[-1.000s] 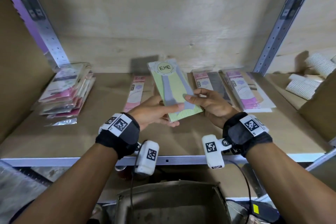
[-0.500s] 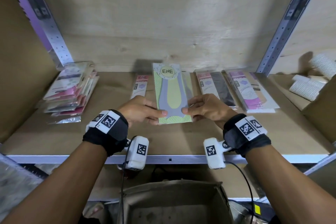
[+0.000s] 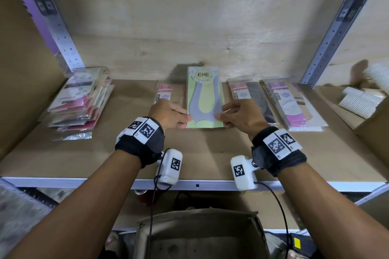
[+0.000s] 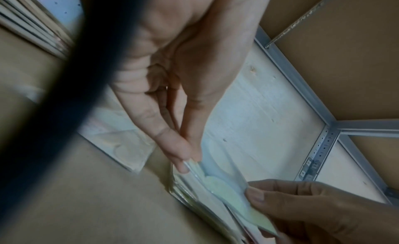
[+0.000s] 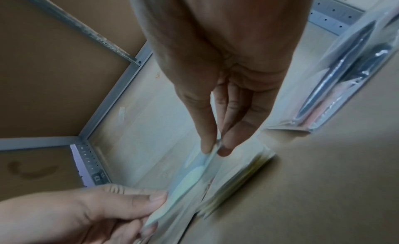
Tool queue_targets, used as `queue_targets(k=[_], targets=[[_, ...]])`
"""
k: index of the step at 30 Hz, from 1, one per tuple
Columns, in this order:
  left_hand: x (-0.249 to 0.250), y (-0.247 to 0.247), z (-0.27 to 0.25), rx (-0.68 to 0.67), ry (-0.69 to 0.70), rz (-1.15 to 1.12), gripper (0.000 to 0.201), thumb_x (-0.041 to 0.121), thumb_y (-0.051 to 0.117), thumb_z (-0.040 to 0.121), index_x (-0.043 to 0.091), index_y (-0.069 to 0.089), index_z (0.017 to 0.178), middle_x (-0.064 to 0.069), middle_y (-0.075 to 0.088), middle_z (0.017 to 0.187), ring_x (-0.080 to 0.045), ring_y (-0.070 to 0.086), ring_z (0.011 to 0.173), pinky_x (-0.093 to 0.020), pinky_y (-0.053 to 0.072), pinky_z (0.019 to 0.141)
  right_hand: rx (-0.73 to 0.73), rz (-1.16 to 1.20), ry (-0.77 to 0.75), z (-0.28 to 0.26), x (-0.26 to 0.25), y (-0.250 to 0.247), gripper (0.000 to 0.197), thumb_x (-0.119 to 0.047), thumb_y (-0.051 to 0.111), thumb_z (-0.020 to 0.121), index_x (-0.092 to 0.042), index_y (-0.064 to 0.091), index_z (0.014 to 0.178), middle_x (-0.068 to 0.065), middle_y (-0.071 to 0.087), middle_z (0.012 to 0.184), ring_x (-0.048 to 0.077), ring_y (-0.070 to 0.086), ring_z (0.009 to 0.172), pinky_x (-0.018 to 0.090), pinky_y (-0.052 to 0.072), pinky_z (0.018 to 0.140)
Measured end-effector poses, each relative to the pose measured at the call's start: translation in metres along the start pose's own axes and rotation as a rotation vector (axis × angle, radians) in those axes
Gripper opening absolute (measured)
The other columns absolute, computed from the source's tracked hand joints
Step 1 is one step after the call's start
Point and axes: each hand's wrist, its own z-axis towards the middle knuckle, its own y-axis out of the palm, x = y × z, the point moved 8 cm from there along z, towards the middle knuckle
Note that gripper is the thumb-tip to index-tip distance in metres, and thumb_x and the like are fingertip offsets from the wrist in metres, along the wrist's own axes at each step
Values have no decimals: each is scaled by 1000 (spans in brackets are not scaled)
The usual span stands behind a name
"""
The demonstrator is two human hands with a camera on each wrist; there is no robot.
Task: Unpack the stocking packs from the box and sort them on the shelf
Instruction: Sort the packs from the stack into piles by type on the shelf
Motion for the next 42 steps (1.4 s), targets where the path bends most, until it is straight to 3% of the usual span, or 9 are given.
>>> queue_targets(k=[4, 9, 13, 16, 21, 25, 29, 38, 42], targets=[[13, 10, 14, 8, -10, 75, 29, -1, 86, 71, -7, 72, 95, -21, 75, 83, -24, 72, 67, -33, 60, 83, 113, -139, -32, 15, -4, -10, 31, -19, 89, 70, -8, 71, 93, 7, 74, 66, 13, 68, 55, 30, 59, 63], [22, 24, 24, 7, 8, 180, 20, 0, 79, 79, -7, 73, 97, -22, 74, 96, -26, 72, 80, -35, 61, 83, 143, -294, -4, 31, -4, -16, 41, -25, 88, 69, -11, 71, 104, 8, 74, 94, 20, 70, 88, 36, 58, 88], [21, 31, 28, 24, 15, 252, 20, 0, 77, 80, -8, 72, 98, -20, 75, 95, -27, 73, 84, -35, 61, 81, 121, -403, -4, 36, -6, -15, 46, -26, 87, 71, -10, 69, 109, 10, 69, 109, 23, 66, 103, 32, 54, 92], [19, 32, 31, 15, -39, 250, 25, -2, 81, 77, -10, 73, 99, -24, 74, 96, -32, 74, 92, -41, 58, 90, 73, -435, 4, 34, -7, -10, 42, -20, 88, 70, -6, 69, 104, 12, 69, 106, 26, 67, 100, 37, 56, 90], [24, 32, 33, 67, 17, 329, 17, 4, 76, 81, -5, 73, 95, -17, 76, 93, -27, 75, 87, -42, 61, 84, 64, -456, -17, 33, -12, -6, 37, -16, 88, 70, -1, 71, 99, 12, 70, 100, 25, 68, 93, 38, 59, 84], [21, 31, 35, 68, -18, 316, 20, 2, 77, 80, -7, 72, 97, -22, 74, 96, -33, 74, 91, -45, 59, 88, 29, -498, -14, 35, -11, -1, 42, -19, 88, 71, -2, 71, 105, 11, 70, 104, 21, 66, 91, 27, 54, 77], [18, 32, 37, 44, -91, 260, 27, -4, 78, 79, -12, 69, 104, -30, 71, 103, -39, 72, 95, -45, 57, 92, -3, -542, -4, 34, -12, 2, 37, -16, 87, 71, 2, 72, 99, 14, 72, 100, 24, 68, 91, 29, 56, 78], [14, 30, 38, 59, -101, 246, 30, -6, 80, 76, -12, 68, 103, -28, 72, 98, -38, 73, 89, -46, 59, 88, -57, -575, 3, 31, -12, 5, 36, -14, 84, 75, 5, 72, 104, 17, 71, 103, 26, 68, 95, 33, 57, 85], [14, 29, 36, 47, -95, 232, 34, -6, 81, 75, -11, 67, 106, -30, 71, 102, -39, 73, 91, -46, 58, 90, -61, -609, 19, 32, -11, 7, 38, -14, 84, 75, 4, 71, 105, 16, 70, 105, 25, 65, 91, 28, 54, 78]])
